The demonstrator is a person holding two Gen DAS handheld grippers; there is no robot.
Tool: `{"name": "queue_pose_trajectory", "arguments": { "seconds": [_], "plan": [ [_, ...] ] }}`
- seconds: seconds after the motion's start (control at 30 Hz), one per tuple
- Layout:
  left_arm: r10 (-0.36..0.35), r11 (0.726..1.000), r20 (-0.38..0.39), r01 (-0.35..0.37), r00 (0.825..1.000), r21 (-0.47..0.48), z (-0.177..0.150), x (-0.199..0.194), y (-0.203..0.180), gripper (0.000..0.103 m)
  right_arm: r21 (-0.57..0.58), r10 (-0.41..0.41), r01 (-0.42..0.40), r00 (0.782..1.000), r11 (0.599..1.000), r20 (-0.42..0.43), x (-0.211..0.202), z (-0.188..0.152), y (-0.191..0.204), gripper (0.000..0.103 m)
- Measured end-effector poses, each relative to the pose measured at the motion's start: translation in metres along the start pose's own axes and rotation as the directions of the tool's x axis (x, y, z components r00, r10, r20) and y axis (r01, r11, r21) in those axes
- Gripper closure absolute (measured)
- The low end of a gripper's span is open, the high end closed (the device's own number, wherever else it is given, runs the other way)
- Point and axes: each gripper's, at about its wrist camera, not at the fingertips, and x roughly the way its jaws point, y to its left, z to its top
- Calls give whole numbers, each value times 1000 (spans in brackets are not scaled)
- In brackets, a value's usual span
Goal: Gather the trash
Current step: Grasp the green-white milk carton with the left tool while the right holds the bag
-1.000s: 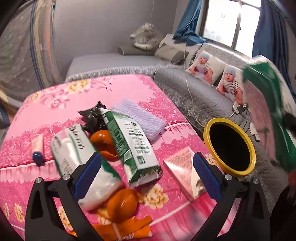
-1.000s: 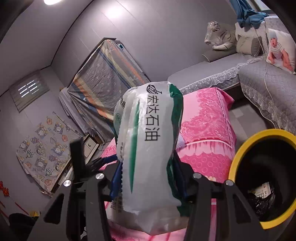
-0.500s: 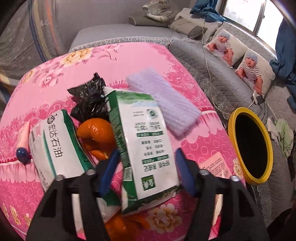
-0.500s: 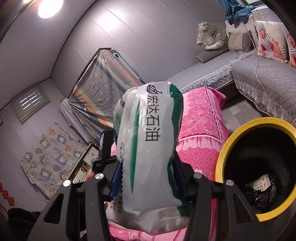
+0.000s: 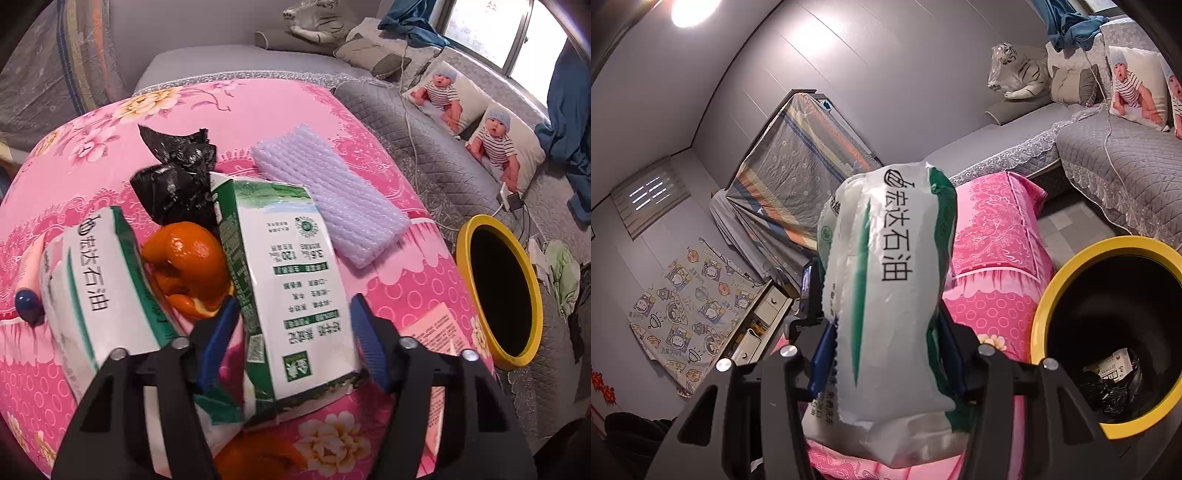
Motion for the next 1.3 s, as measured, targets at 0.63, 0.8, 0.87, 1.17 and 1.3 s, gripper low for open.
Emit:
{"name": "queue_pose_trajectory", "arguments": {
  "seconds": [0.63,0.8,0.87,1.17,1.3],
  "plan": [
    [-46,999,269,49,962,-3,-26,-96,17,99,-45,-16,15,1000,999,-14,7,-4,30,56],
    [-69,997,381,76,922,-4,-37,-149,24,103,-36,-24,23,999,999,-30,13,-4,30,56],
    [-51,998,413,58,909,-4,-42,-165,27,103,-38,-20,19,999,999,-36,16,-5,31,56],
    [-48,983,259,-1,965,183,-76,-163,10,101,-41,-9,7,998,999,-59,21,-9,32,55],
    [-63,974,201,16,978,226,-81,-143,-10,37,-26,6,-8,998,1000,-68,28,-9,28,55]
  ]
}}
